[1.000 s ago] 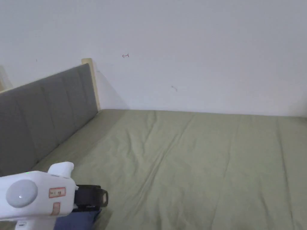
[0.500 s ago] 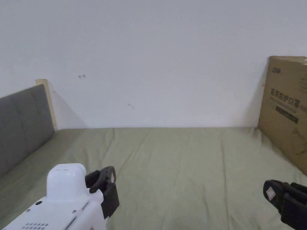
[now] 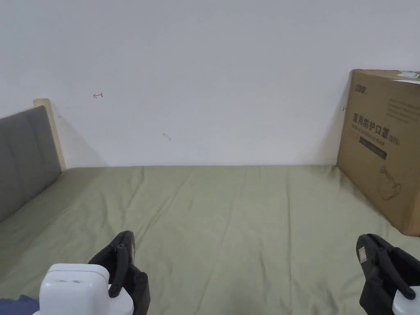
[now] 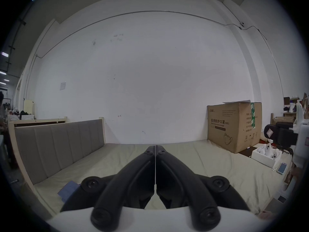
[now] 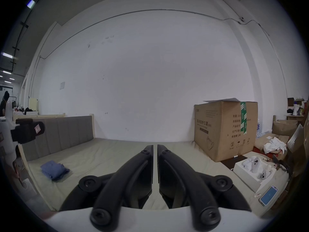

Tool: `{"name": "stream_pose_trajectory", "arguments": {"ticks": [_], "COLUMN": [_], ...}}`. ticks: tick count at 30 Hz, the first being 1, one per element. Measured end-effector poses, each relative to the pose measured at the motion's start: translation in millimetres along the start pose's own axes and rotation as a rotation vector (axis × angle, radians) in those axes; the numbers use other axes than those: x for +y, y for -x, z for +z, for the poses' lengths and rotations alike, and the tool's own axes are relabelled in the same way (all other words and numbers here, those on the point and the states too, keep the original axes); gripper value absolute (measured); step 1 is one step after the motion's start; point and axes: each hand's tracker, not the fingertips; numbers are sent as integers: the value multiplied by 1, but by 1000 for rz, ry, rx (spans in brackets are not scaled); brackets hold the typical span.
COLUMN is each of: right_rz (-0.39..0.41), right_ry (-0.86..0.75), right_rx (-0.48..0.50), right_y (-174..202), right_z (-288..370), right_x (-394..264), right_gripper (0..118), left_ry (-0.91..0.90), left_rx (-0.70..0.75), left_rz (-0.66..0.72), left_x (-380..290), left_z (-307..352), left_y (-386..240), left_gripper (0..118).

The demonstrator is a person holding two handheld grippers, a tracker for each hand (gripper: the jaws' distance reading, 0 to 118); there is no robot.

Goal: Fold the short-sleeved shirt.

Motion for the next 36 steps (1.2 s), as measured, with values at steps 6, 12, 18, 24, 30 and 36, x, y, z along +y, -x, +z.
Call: {"name": "stream_pose_trajectory", "arguments": {"ticks": [6, 12, 18, 24, 30, 36], "right_rz": [35, -20, -9, 4, 1, -13], "right_ry": [11, 12, 18, 55, 82, 112], "right_rx": [-56, -60, -58, -58, -50, -38], "right_y": [7, 3, 3, 3, 7, 7], "right_z": [-2, 0, -4, -10, -12, -16], "right_x": [0, -6, -8, -14, -13, -15], "right_gripper": [97, 118, 118, 118, 118, 118], "left_ry": [-10, 112, 111, 159, 195, 207], "left_rx": [-25, -67, -70, -86, 30, -109], "left_rz": [90, 113, 99, 106, 83, 213], "left_x": [5, 4, -5, -13, -16, -15], "left_z": [1, -12, -16, -21, -24, -20], "left_y": [9, 10, 10, 7, 0, 5], "left_gripper": [112, 112, 112, 112, 112, 100]}}
